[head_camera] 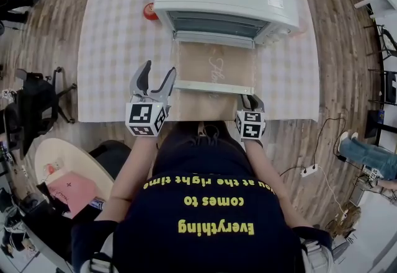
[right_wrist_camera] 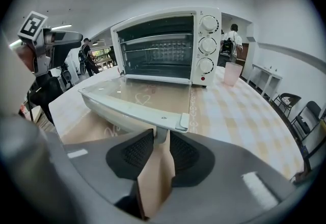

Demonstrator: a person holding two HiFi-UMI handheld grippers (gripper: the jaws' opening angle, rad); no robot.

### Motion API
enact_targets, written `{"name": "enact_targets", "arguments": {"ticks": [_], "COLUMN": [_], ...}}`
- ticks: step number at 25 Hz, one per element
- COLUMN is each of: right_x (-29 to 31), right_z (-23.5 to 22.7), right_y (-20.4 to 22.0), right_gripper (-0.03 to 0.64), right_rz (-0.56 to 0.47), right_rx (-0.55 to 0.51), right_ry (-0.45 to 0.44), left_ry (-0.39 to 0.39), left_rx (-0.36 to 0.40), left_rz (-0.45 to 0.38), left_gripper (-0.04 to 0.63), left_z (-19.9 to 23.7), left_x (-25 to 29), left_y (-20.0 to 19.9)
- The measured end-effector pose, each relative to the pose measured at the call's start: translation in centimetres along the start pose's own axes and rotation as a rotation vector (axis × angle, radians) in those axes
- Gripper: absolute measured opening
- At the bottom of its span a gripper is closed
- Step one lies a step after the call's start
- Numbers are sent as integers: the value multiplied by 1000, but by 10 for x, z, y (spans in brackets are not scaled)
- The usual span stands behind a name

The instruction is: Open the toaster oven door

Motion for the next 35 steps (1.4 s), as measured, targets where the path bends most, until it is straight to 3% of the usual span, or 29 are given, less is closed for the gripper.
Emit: {"name": "enact_targets", "arguments": {"ticks": [7,20,35], "right_x": [15,12,1], "right_z": [1,-6,-10], "right_y": [8,8,4], "right_gripper": [132,146,156], "right_rz": [100,87,71], "right_rx": [36,98,87], "right_ry": [25,-12,-27], "left_ry": [-6,18,54], "left_rx": [-8,-12,-7], "left_rz": [8,12,35], "left_gripper": [307,307,307], "left_z": [1,2,-3], "left_x": [-3,6,21], "left_y": [3,3,9]}}
Point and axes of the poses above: the fingertips, and each gripper's own axes: x forward along the fingers, z to its left, y out of its underside, the point moved 9 cm from there along -x, backward along the fingers, and after that the axes turned 5 degrees about y, right-handed, at the moved point
